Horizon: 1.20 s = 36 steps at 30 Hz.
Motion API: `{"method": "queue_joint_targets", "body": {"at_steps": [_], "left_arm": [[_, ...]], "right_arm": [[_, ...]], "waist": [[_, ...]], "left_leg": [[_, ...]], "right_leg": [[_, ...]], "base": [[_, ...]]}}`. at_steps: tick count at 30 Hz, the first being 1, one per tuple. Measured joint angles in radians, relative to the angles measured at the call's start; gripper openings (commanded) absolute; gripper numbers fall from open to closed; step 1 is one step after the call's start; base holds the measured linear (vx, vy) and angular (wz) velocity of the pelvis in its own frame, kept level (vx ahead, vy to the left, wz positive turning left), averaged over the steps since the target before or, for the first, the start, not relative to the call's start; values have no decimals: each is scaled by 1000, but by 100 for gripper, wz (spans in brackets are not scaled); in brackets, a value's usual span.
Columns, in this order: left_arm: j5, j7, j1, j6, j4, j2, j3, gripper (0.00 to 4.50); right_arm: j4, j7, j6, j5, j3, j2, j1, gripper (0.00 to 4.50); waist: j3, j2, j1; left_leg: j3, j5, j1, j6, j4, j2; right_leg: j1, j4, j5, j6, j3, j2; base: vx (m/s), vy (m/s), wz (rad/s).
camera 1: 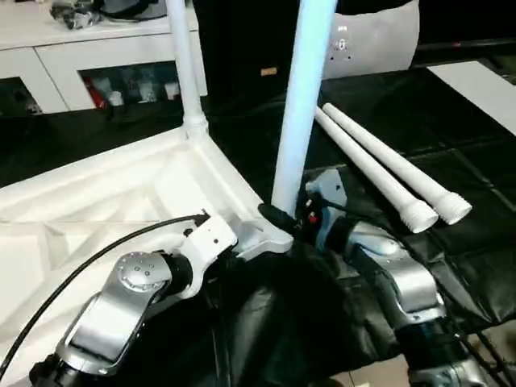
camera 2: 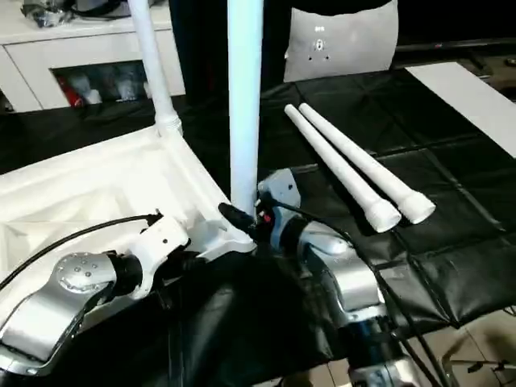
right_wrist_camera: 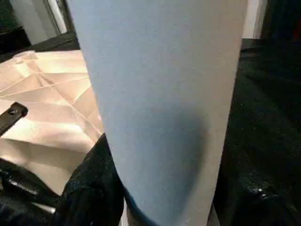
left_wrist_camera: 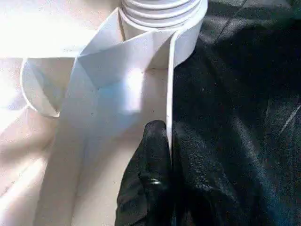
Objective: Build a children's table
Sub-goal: Insert table leg to table base
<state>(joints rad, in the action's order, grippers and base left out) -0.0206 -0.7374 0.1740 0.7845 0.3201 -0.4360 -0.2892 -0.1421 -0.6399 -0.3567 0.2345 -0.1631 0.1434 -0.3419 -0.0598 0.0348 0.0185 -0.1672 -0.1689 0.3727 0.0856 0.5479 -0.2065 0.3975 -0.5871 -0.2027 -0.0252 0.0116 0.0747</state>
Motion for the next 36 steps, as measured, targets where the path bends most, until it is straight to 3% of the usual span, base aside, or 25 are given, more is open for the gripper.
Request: {"method": "queue_joint_targets", "body": {"at_steps": [2, 8, 16, 22, 29, 36], "left_arm": [[2, 0, 3, 0, -4, 4, 0, 0], [20, -22, 28, -28, -33, -6, -4, 0], [33, -58, 61, -96, -92, -32, -16, 0], [48, -114, 105, -180, -176, -70, -25, 0], [46, -173, 165, -290, -290, -95, -26, 0], [65, -296, 203, -412, -385, -134, -36, 0]], "right_arm": [[-29, 11, -1, 8, 7, -7, 0, 275], [-69, 15, -11, 0, 9, -7, 12, 342], [-32, -6, -7, -1, 7, 20, 37, 405], [71, -66, 0, 31, 19, 91, 148, 443], [112, -153, -25, 63, 23, 163, 239, 443], [172, -275, -24, 111, 70, 296, 216, 443]], "waist": [[-1, 2, 3], [-4, 6, 17], [-5, 12, 23], [-9, 19, 36], [-14, 29, 37], [-14, 30, 48]], "left_leg": [[0, 0, 0, 0, 0, 0], [-1, 3, 4, 5, 0, -1], [-1, 3, 5, 5, 3, -1], [-1, 3, 4, 5, 7, -1], [-1, 3, 10, 4, 10, -1], [-1, 3, 13, 3, 16, -1]], "right_leg": [[0, 0, 0, 1, 0, 0], [3, 0, 1, 1, 0, 0], [3, -3, 1, 1, 1, 0], [3, -7, 1, 1, 1, 0], [6, -8, 3, 1, 1, 1], [6, -9, 3, 1, 1, 2]], "base": [[0, 0, 0], [0, 0, 0], [0, 0, 0], [0, 0, 0], [0, 0, 0], [0, 0, 0]]}}
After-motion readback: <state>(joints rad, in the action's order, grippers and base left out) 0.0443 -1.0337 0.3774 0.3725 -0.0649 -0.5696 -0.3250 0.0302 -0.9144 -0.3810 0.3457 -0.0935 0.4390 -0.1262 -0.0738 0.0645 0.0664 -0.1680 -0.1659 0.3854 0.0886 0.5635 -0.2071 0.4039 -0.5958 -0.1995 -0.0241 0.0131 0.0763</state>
